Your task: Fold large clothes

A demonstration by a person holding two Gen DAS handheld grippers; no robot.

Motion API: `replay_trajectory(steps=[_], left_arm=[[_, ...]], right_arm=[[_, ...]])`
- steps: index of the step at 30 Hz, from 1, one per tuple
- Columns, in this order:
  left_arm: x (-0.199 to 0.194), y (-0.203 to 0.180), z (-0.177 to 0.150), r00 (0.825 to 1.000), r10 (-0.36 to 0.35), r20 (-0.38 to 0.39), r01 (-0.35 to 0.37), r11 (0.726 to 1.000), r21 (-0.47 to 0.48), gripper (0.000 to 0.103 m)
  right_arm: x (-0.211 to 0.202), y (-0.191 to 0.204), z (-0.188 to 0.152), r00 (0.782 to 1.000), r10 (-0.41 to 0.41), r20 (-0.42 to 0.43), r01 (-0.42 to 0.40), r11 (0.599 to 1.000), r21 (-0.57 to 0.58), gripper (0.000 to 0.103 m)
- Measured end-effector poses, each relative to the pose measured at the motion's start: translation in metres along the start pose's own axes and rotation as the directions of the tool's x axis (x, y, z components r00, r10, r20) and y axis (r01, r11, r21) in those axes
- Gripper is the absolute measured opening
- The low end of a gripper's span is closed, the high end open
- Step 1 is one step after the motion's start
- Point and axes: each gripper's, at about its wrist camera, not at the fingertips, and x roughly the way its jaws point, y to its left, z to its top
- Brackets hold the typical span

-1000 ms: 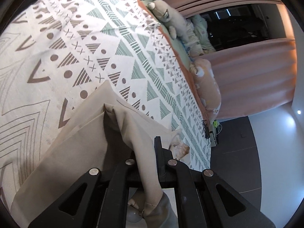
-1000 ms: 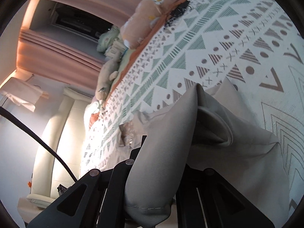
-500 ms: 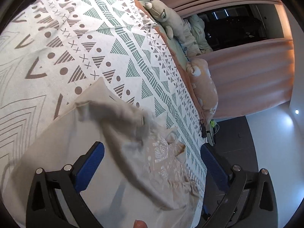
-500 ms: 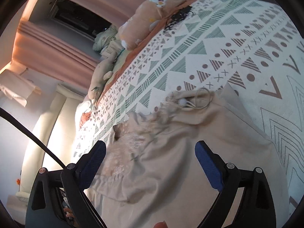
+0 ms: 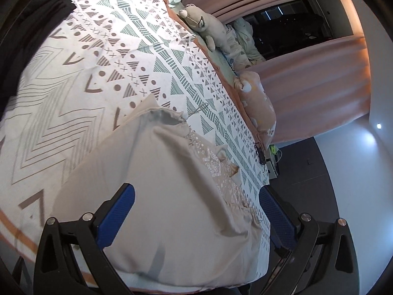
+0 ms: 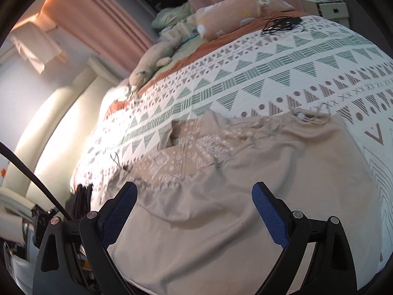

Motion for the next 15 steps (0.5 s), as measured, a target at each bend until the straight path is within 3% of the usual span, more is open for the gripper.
replay_trajectory(steps=[5, 11, 15], left_arm=[[-0.019, 0.023, -0.011, 0.999, 0.033, 0.028, -0.033, 0.999, -0.022, 0.100], [-0.035, 0.056, -0.024, 0.997, 0.066, 0.033, -0.063, 0.995, -0.083, 0.089], [-0.040, 0.075, -0.034, 0.996, 0.077, 0.044, -0.071, 0.990, -0.124, 0.087]], right_arm=[[0.024, 0.032, 0.006, 0.997, -0.055, -0.057, 0.050, 0.995, -0.082, 0.091], [0.068, 0.067, 0.011, 0.984, -0.128, -0.125, 0.105, 0.980, -0.172, 0.078], [0.102, 0.088, 0.011, 0.969, -0.173, -0.174, 0.133, 0.967, -0.218, 0.064]])
